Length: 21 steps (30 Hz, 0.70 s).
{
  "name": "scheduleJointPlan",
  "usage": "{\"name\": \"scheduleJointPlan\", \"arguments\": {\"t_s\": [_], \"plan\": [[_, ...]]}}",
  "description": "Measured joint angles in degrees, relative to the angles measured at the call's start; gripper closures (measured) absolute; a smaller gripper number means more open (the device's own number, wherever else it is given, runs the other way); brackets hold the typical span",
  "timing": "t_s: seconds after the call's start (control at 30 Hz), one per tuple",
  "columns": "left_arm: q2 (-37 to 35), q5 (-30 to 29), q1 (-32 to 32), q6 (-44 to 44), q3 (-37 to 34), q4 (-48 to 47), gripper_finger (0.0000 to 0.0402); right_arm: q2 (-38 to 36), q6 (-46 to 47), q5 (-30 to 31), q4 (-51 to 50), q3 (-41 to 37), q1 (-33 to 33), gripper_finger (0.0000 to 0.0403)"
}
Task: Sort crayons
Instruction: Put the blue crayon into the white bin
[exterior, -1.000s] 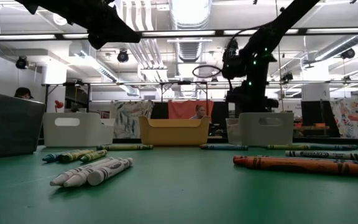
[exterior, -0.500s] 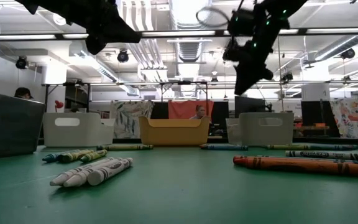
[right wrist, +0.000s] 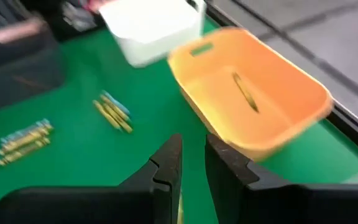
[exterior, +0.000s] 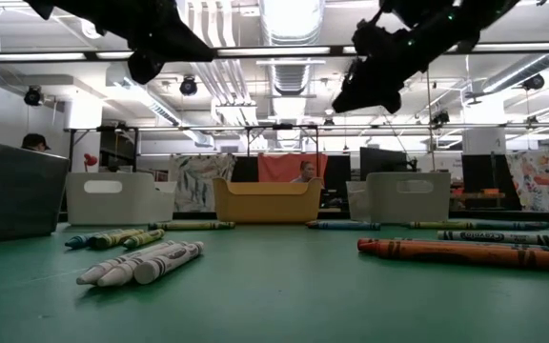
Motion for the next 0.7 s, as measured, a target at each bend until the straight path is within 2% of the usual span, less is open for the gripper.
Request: {"name": "scheduleJointPlan", "arguments": {"t_s": [0.1,0.2,0.47,0.7], "plan": [[0.69,-0.02,-0.68,-0.14,-0.03,0.34,0.0402,0.35,-1.06,-0.02,8.19,-3.16,2.7,0.0344],[3.16,-0.02,-0.97,0.04,-0.07,2.07,0.0402,0.42,-2.76,-0.07,11.57,-4.76,5.05,0.0344],[14.43,-0.02,-0.95,2.45,1.46,10.48,0.0402,0.27,-3.34,-0.07,11.89,-3.9,9.02,0.0344],[22.55,0.03,-0.95,4.13,6.15,8.01,0.0402,-0.17,-3.28,-0.11,9.6,-3.82,10.63,0.0344]]}}
